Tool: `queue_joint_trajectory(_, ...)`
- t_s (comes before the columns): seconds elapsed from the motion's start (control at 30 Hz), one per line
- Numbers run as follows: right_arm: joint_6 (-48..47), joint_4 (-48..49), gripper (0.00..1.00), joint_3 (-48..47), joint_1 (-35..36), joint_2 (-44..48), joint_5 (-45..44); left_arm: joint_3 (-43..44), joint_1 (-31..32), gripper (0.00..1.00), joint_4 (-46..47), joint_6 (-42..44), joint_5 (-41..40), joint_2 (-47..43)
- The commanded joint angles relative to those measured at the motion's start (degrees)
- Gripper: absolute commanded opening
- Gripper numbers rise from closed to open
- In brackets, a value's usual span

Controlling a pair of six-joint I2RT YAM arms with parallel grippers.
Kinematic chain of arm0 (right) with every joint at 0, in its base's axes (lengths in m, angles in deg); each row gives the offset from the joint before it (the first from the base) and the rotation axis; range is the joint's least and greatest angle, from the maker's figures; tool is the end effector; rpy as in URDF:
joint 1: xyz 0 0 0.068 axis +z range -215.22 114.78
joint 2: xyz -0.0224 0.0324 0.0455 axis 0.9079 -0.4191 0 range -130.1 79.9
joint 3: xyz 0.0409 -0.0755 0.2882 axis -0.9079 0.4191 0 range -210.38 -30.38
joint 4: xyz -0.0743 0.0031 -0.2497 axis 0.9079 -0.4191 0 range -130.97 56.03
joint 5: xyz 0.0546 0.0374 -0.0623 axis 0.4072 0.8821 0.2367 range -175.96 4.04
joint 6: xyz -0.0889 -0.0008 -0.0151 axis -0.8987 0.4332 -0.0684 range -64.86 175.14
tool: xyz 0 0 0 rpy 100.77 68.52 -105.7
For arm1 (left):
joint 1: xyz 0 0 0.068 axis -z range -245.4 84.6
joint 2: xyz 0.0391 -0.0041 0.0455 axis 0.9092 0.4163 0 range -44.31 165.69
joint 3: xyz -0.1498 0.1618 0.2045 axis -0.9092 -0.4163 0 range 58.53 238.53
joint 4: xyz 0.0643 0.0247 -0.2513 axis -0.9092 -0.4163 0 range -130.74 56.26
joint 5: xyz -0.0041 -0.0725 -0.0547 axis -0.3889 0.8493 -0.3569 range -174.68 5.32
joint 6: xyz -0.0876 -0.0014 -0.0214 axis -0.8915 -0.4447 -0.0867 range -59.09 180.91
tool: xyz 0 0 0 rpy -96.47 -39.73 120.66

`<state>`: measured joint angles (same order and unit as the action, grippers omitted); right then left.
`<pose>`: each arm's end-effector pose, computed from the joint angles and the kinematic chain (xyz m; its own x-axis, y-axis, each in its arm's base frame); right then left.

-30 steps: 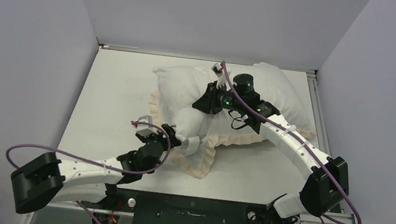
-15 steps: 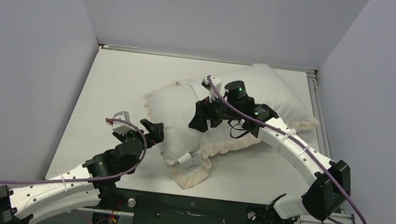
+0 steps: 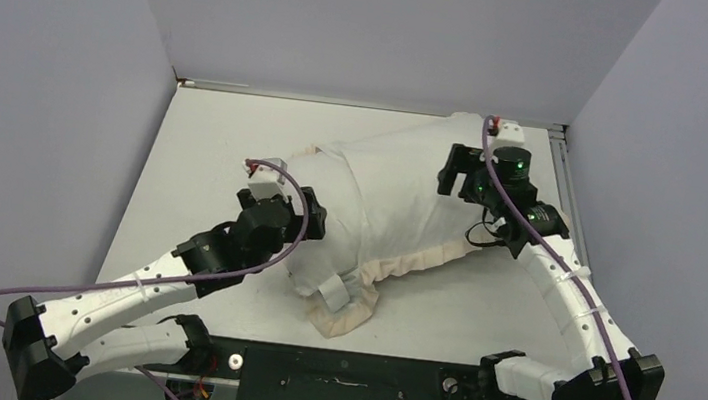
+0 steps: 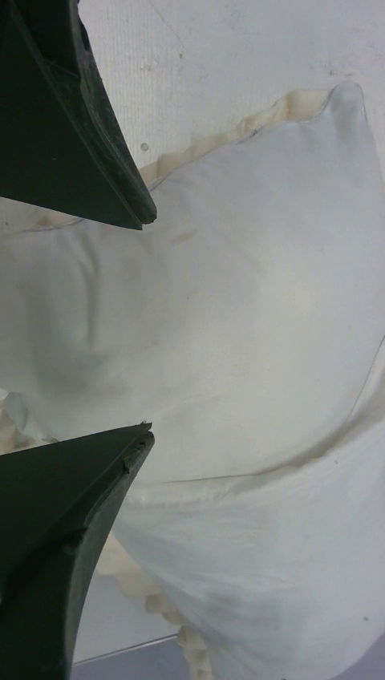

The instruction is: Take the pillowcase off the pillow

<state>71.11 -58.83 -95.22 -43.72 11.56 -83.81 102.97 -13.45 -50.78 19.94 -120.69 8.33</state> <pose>0.2735 0.1110 0.3571 -0.5341 0.0851 -0.8411 -0.2601 0.9301 0.2593 0.1718 -0.1429 0.3114 -0.4010 -0.3480 -0.8474 0.0612 0.9128 -0.4038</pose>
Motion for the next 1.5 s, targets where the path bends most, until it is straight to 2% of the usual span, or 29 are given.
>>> queue_joint_trajectory(0.0,7.4,6.9,0.9,5.9,-7.8,-0.1,-3.0,6.4,-0.5,0.96,-3.0,6.5,4.8,3.0)
queue_joint_trajectory(0.1,8.7,9.8,0.9,6.8,-10.2,-4.7,3.1,8.5,-0.5,0.96,-4.8,9.4,5.7,4.6)
queue_joint_trajectory(0.3,6.9,14.6,0.9,4.2,-8.5,-16.8,16.4,11.9,-0.5,0.96,-9.8,12.4,6.3,7.8)
queue_joint_trajectory(0.6,1.3,13.8,0.9,-4.6,0.2,-25.0,16.1,16.5,-0.6,0.96,-15.9,15.0,5.3,14.9)
queue_joint_trajectory(0.9,1.1,11.6,0.9,-2.1,2.2,-17.1,11.9,17.8,-0.5,0.96,-20.3,13.0,2.3,19.3)
queue_joint_trajectory(1.03,0.7,9.7,0.9,1.1,3.9,-11.6,10.5,17.8,0.2,0.96,-23.3,11.8,3.5,16.5)
queue_joint_trajectory(1.13,0.8,8.3,0.9,3.5,4.5,-7.5,9.2,16.5,0.4,0.96,-23.3,12.1,7.5,13.3)
queue_joint_trajectory(1.3,2.9,8.9,0.9,7.7,4.8,-2.6,10.8,14.0,0.2,0.96,-22.1,12.6,9.5,11.7)
queue_joint_trajectory(1.47,5.5,11.8,0.9,13.0,5.3,-1.8,15.4,12.5,-0.2,0.96,-20.3,11.7,11.2,16.0)
